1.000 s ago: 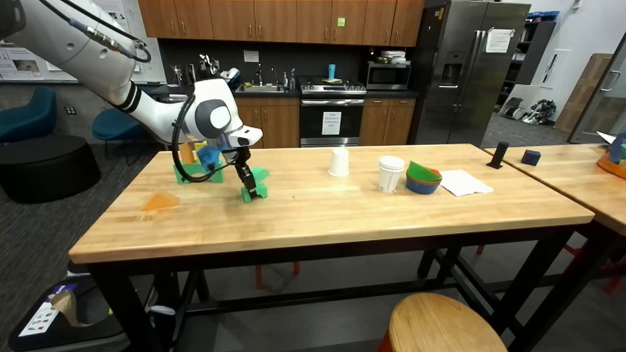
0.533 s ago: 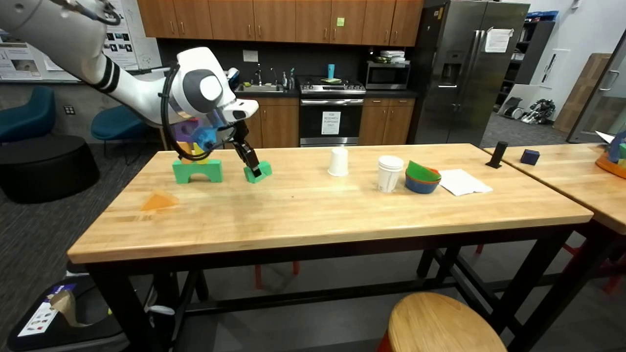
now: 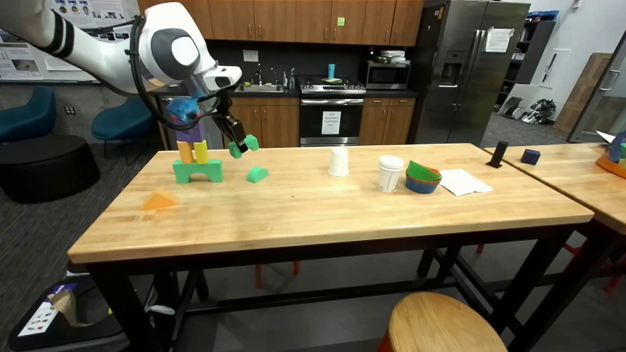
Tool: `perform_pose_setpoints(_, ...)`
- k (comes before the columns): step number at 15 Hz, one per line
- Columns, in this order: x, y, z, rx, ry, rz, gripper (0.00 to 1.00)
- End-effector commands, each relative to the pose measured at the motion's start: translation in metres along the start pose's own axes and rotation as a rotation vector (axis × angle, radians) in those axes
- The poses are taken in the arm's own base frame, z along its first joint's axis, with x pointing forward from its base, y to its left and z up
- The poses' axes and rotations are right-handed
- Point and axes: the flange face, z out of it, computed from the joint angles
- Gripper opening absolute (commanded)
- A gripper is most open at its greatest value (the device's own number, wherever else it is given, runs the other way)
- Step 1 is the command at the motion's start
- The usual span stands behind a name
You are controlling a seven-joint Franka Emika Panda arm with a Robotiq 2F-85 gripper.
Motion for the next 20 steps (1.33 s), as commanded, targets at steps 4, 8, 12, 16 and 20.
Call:
perform_pose_setpoints(4, -0.005, 0.001, -0.013, 0.010, -0.001, -0.046, 0.41)
perform_pose_setpoints(8, -0.006, 0.002, -0.012, 0.009, -0.004, -0.049, 0.41)
perform_pose_setpoints(12, -0.003, 0.001, -0.015, 0.013, 0.002, -0.038, 0.16)
perform_pose_setpoints(16, 0.004, -0.010, -0.024, 0.040, 0.008, -0.021, 0.16)
perform_pose_setpoints(20, 0.023, -0.017, -0.060, 0.049, 0.162, -0.017, 0.16)
